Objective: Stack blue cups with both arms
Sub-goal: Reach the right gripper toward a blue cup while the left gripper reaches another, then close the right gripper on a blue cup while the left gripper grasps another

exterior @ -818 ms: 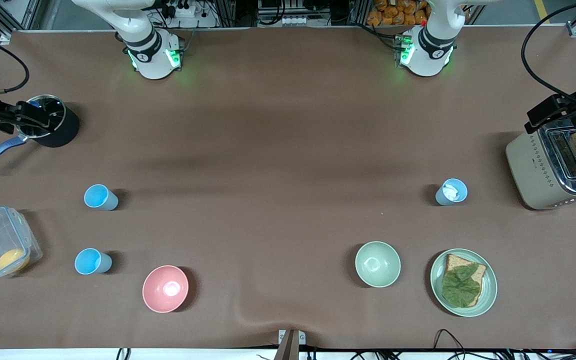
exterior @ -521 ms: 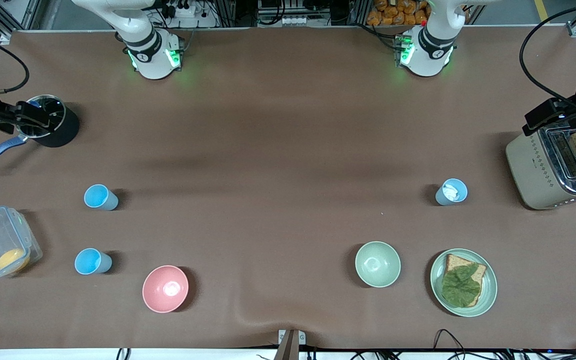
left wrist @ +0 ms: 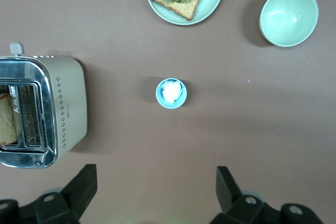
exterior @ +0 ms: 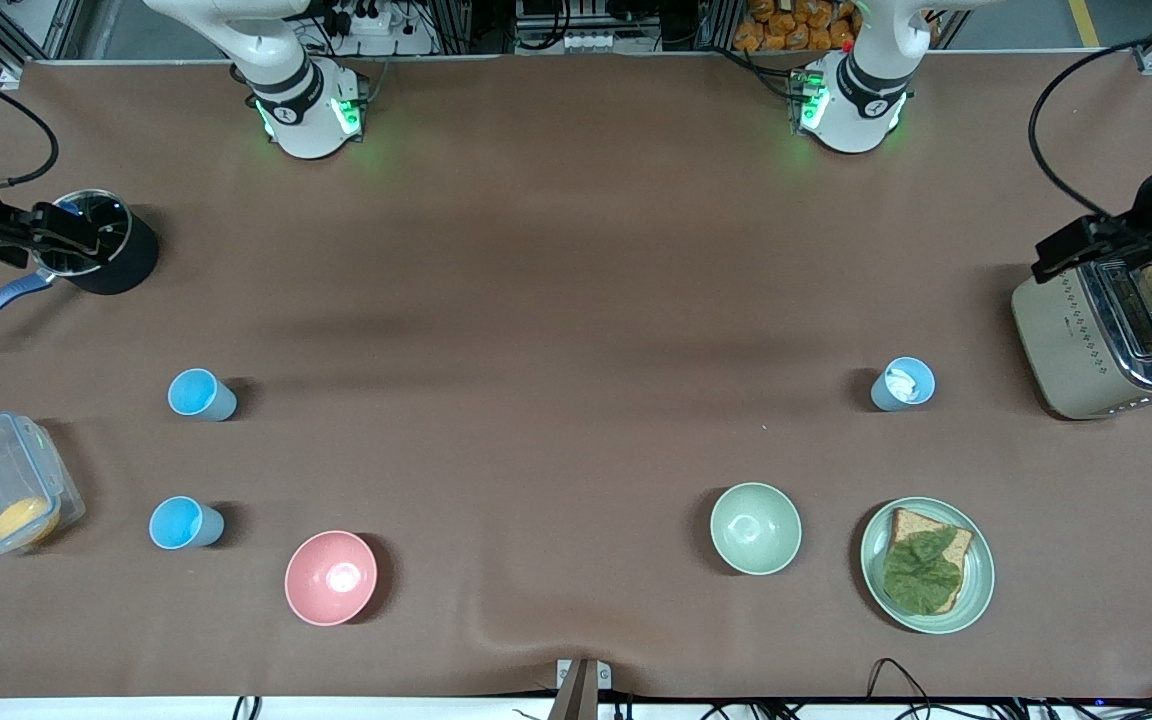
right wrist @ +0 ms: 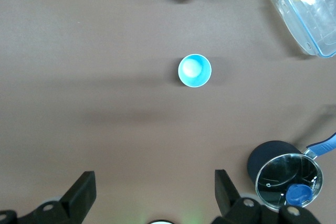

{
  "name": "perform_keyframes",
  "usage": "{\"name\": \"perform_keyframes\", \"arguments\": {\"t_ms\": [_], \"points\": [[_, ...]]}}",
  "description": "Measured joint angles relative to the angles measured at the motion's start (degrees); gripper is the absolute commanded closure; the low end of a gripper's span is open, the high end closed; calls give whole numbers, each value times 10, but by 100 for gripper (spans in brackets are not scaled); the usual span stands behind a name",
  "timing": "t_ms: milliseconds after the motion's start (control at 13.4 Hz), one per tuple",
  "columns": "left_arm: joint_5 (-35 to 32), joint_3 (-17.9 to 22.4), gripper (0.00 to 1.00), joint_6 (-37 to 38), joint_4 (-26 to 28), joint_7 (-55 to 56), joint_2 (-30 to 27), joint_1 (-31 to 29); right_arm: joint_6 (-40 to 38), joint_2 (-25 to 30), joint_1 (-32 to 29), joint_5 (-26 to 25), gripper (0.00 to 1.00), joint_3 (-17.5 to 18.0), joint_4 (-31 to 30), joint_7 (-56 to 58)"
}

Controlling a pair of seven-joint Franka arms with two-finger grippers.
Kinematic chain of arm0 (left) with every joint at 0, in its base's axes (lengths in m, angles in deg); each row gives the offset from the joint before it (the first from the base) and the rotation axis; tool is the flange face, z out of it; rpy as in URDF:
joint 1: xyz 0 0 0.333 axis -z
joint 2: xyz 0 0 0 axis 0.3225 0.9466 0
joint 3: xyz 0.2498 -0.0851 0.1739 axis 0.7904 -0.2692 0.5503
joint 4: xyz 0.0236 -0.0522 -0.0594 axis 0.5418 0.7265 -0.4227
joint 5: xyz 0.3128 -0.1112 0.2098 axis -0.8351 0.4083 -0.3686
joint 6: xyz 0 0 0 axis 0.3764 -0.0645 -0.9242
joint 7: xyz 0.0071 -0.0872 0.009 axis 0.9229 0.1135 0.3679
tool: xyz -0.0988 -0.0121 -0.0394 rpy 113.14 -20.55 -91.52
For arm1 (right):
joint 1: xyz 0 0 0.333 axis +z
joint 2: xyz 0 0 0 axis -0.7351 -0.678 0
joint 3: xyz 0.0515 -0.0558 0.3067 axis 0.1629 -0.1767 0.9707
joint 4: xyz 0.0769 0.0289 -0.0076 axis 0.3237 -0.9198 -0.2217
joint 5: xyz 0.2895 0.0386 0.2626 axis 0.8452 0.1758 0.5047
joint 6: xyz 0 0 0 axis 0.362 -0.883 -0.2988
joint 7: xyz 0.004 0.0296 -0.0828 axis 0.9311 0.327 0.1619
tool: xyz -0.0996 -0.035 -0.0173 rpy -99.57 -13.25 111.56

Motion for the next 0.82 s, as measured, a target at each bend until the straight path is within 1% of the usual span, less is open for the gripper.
{"name": "perform_keyframes", "arguments": {"t_ms": [223,372,521,669,818], "points": [[0,0,0,-18,6,0,35,-1,-7,-1,0,0,0,0,0,0],[0,1,0,-43,21,0,50,-2,-22,-6,-4,8,0,0,-2,0],[0,1,0,-100,63,0,57,-5,-28,-16,-13,15,0,-1,-3,0],[0,2,0,-171,119,-15,61,-15,-20,-32,-24,18,0,-1,-4,1],[0,3,0,-246,178,-25,66,-24,20,-62,-31,19,0,-1,-7,2]]}}
